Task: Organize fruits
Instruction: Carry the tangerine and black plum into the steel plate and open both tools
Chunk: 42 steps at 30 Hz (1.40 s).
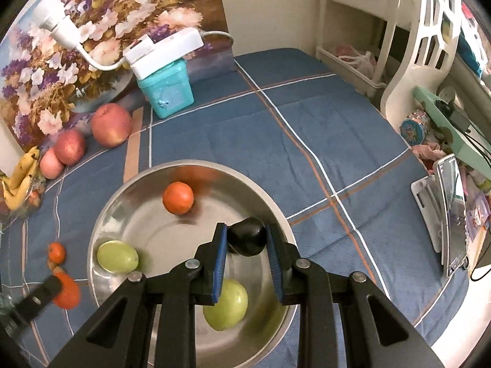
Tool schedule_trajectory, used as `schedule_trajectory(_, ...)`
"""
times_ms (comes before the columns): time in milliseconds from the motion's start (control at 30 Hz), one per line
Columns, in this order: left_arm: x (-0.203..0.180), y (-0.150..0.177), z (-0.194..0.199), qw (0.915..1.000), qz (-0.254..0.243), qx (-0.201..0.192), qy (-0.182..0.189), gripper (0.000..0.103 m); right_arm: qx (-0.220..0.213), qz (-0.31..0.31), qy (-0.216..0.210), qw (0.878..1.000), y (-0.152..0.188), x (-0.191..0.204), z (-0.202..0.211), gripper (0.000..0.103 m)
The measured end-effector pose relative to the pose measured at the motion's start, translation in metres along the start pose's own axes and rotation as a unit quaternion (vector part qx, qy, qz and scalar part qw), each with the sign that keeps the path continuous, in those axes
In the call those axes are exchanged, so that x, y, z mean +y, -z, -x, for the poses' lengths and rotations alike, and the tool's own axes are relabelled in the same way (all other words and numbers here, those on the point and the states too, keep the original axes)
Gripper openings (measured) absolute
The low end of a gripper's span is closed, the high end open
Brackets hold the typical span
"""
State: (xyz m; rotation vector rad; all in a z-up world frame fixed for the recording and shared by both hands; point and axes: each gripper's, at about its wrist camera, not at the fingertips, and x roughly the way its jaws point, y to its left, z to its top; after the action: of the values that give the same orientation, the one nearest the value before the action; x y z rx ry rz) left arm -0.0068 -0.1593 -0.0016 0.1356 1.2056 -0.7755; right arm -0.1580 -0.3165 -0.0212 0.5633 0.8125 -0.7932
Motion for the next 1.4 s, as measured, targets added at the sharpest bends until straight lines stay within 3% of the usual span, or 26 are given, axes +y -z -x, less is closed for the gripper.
schedule_trajectory(233,-0.027,0.01,-0.013,0.9985,-0.051,0.007,-0.02,0.033,-0.003,0.02,-0.015,1.0,0.001,0.013,0.003,0.027)
schedule_trajectory(967,-0.03,0.019,-0.038,0.9961,-0.067,0.039,-0.042,0.035,0.061,0.07,-0.044,0.995,0.029,0.049,-0.028,0.028)
schedule_trajectory(1033,-0.029,0.019,-0.037,0.9962,-0.066,0.041,-0.04,0.036,0.059,0.072,-0.042,0.995,0.029,0.05,-0.026,0.033)
schedule_trajectory(1100,-0.029,0.019,-0.036,0.9962,-0.067,0.038,-0.039,0.044,0.056,0.073,-0.041,0.995,0.028,0.051,-0.024,0.051)
schedule_trajectory(1267,-0.028,0.018,-0.034,0.9965,-0.065,0.035,-0.039,0.059,0.047,0.072,-0.041,0.995,0.026,0.05,-0.021,0.055)
schedule_trajectory(1400,-0.024,0.017,-0.034,0.9966,-0.059,0.04,-0.041,0.072,0.046,0.067,-0.039,0.996,0.025,0.049,-0.021,0.069)
